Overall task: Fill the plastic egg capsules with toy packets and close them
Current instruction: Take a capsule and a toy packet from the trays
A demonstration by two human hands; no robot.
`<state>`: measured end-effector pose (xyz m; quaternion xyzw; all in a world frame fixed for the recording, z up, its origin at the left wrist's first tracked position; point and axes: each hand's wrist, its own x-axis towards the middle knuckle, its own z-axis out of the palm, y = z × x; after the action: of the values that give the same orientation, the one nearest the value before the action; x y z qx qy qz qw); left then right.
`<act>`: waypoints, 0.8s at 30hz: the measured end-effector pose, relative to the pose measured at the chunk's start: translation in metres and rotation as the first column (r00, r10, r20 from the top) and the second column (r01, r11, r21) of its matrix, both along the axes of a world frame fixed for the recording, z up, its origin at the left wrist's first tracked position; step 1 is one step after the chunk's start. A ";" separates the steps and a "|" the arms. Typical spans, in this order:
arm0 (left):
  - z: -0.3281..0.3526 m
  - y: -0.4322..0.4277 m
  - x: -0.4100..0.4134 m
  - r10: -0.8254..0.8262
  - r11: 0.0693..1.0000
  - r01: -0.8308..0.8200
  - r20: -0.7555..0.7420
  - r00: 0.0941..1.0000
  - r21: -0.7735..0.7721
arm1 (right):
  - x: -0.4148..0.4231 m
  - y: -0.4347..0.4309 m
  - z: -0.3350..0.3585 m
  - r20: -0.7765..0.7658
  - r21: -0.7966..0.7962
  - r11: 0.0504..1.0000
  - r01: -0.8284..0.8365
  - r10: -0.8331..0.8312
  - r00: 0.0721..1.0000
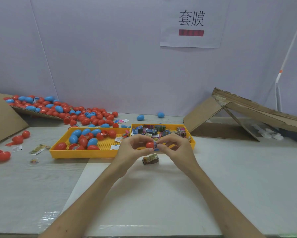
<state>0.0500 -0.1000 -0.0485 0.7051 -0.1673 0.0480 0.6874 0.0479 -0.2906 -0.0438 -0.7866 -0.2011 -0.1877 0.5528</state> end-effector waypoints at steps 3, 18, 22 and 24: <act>0.000 0.000 0.000 -0.004 1.000 0.004 0.005 1.000 0.008 | 0.000 0.000 0.000 0.008 0.018 1.000 -0.009 0.009 1.000; -0.002 0.001 0.000 -0.018 0.998 0.017 0.019 1.000 0.056 | 0.002 0.000 -0.004 -0.015 -0.003 0.999 -0.032 0.032 0.999; -0.001 0.000 -0.002 -0.032 0.999 0.031 0.026 0.999 0.045 | 0.003 0.000 -0.004 -0.027 -0.006 0.999 -0.035 0.034 0.999; 0.000 0.000 -0.002 -0.031 0.999 0.030 0.011 0.999 0.033 | 0.004 0.000 -0.004 -0.030 -0.001 0.999 -0.032 0.032 0.999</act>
<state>0.0476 -0.1002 -0.0481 0.7133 -0.1826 0.0388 0.6755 0.0515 -0.2905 -0.0477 -0.7864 -0.2056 -0.1671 0.5580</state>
